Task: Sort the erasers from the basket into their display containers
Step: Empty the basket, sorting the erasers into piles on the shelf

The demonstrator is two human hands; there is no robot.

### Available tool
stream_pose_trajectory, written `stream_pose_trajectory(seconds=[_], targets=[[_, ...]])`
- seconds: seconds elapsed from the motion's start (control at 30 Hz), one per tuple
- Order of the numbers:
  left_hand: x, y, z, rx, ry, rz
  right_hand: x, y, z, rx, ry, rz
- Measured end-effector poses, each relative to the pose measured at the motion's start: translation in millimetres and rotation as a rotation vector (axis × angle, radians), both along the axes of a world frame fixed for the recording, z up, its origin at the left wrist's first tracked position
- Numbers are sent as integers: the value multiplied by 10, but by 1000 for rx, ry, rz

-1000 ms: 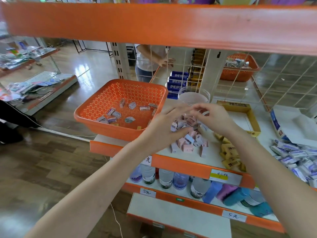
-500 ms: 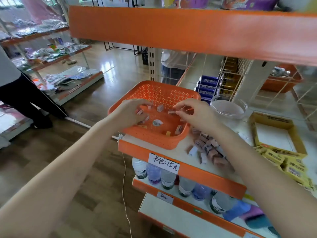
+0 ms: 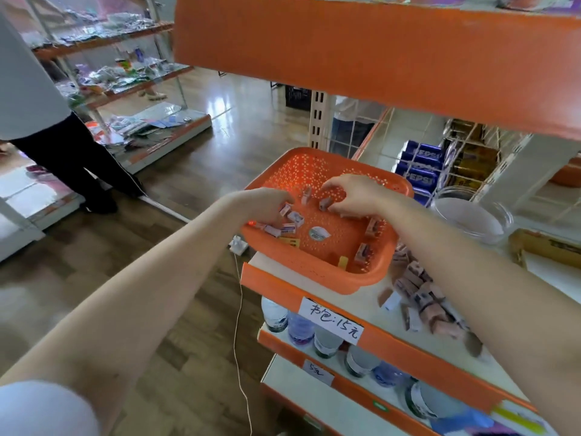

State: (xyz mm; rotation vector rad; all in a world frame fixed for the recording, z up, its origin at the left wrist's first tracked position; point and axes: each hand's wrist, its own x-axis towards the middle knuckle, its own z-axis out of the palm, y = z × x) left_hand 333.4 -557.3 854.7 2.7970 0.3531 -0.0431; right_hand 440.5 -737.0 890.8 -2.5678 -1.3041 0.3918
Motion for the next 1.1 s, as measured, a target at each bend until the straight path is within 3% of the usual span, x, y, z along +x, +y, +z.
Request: stream_pose_trajectory(seconds=[0.1,0.2,0.3,0.6,0.93,1.1], targets=[[82,12,-27,-35,136,-19,59,116,-143,-86,1,9],[163,-2,-60,-18,124,-21,72,108,-242,-182,-4,51],[221,-28,-62,3,229,-46,126,81,-279,-140,-6,40],[264,-126,-90,54,280,-119,156,105,-345,-158,-42,27],[212,-228,28,175,198,-199,115,114,-224,-114,-61,33],[173,-364,296,92,-11,-181,70,-107,33,163,-30,-14]])
